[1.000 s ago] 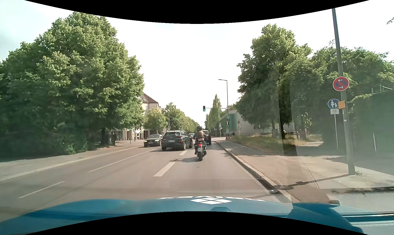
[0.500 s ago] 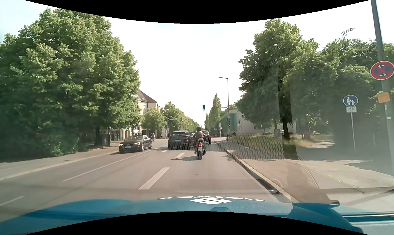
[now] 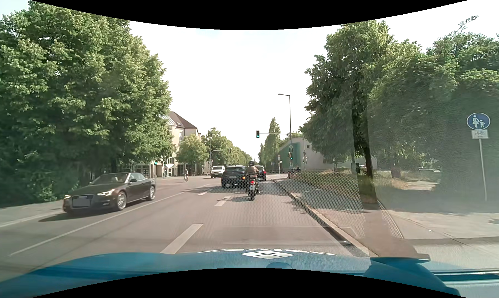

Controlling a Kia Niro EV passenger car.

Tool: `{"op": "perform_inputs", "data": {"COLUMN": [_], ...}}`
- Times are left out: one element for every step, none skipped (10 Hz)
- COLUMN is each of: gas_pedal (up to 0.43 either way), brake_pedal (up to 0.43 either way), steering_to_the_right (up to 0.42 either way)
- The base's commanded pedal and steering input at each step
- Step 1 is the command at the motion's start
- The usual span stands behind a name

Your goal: Follow the waypoints while adhering to traffic rules and regulations

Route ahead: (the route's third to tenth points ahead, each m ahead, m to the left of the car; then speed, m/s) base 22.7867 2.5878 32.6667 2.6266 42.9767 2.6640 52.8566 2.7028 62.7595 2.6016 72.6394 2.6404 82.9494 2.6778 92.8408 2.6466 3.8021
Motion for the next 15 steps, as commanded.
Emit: {"op": "perform_inputs", "data": {"gas_pedal": [0.260, 0.260, 0.260, 0.260, 0.260, 0.260, 0.260, 0.260, 0.260, 0.260, 0.280, 0.287, 0.299, 0.299, 0.299], "brake_pedal": [0.000, 0.000, 0.000, 0.000, 0.000, 0.000, 0.000, 0.000, 0.000, 0.000, 0.000, 0.000, 0.000, 0.000, 0.000], "steering_to_the_right": [0.003, 0.004, 0.004, 0.003, 0.003, 0.004, 0.003, 0.003, 0.004, 0.004, 0.003, 0.004, 0.004, 0.003, 0.003]}}
